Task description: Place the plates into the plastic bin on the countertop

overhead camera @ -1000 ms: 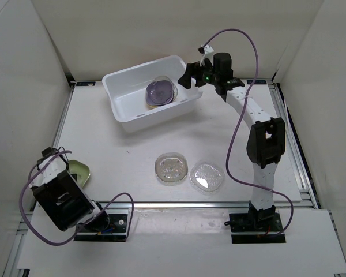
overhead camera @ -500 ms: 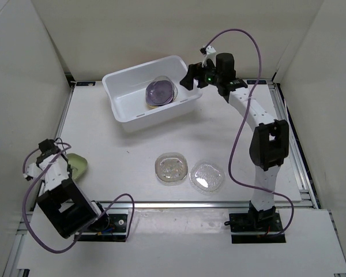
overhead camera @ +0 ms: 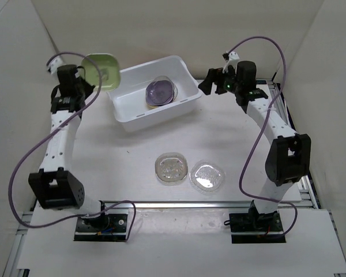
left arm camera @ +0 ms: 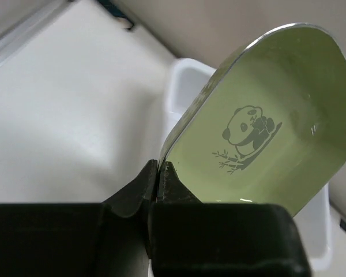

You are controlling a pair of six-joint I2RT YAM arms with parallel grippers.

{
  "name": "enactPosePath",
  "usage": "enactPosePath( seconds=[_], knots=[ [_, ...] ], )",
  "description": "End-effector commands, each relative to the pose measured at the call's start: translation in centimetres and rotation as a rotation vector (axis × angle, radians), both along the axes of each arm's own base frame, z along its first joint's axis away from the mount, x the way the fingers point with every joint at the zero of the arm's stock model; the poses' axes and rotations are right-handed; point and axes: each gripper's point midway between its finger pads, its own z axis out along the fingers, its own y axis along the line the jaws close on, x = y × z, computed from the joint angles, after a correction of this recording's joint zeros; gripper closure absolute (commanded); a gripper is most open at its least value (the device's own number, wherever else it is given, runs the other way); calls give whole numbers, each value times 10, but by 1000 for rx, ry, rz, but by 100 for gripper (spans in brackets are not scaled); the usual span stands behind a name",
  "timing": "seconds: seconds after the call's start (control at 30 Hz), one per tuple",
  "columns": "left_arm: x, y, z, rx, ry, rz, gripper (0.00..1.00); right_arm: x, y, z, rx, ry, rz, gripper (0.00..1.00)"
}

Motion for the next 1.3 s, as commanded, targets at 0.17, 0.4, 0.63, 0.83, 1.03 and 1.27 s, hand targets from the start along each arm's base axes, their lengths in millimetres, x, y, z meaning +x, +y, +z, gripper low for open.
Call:
enactPosePath(
  seconds=[0.17,0.4,0.63,0.83,1.03,1.27],
  knots=[
    [127,-166,-3,73,-71,-518,90,-11,-41,1,20,14,-164,1],
    [213,-233,-61,34,-74,-588,90,-29,-63,-28,10,103,-254,1],
    [229,-238,-112,-59,-23,-558,90,-46,-82,-30,-17,121,-328,1],
    [226,-234,-131,-135,17,-509,90,-53,-87,-26,-22,127,-355,1],
    [217,-237,-95,-123,-30,-535,90,-60,-87,-31,-13,139,-353,1],
    [187,-223,-78,-136,-19,-537,90,-56,-76,-32,12,136,-302,1]
  ],
)
